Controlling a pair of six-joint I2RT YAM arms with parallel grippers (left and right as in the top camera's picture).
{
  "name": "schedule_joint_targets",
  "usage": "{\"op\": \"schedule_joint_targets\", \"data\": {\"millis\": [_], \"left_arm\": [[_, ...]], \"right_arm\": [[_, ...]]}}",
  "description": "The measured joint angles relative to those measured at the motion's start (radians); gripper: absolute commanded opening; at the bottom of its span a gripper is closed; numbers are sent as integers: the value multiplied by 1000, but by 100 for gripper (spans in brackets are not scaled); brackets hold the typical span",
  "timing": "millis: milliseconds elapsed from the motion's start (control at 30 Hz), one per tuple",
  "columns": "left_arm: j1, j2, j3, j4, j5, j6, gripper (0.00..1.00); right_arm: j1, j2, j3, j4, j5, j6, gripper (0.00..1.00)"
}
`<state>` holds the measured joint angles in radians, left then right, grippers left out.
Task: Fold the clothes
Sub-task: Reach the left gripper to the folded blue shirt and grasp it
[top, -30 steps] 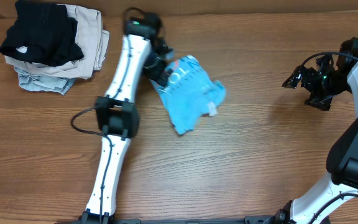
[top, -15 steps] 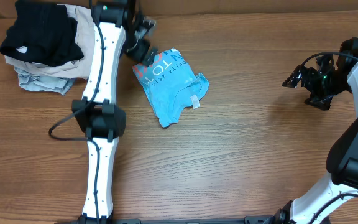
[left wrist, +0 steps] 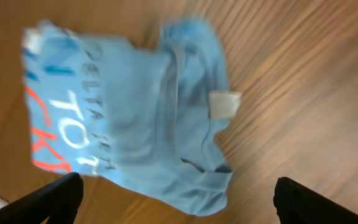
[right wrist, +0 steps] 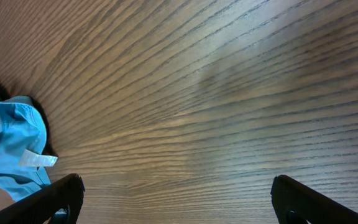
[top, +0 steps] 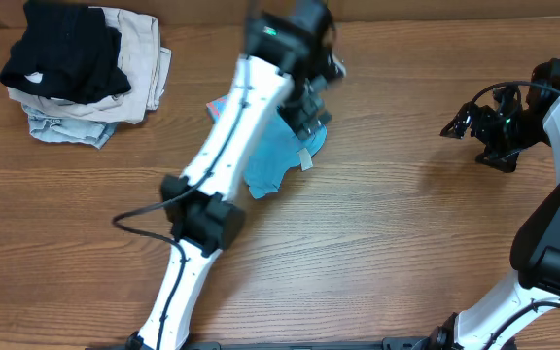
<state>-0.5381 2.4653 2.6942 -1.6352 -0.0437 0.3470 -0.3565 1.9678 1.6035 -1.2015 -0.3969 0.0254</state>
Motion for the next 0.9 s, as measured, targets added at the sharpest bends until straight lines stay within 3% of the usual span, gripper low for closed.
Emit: {"op": "schedule_joint_targets", "data": {"millis": [233, 700, 900], "left_arm": [[-23, 24, -244, 148, -157, -64, 100], [-15, 24, -407, 195, -133, -64, 94], [-12, 24, -507, 311, -134, -80, 93]], "right_arm": [[0, 0, 0, 1, 0, -1, 100], [0, 0, 0, 7, 1, 0, 100], [0, 0, 0, 14, 1, 0, 100]]}}
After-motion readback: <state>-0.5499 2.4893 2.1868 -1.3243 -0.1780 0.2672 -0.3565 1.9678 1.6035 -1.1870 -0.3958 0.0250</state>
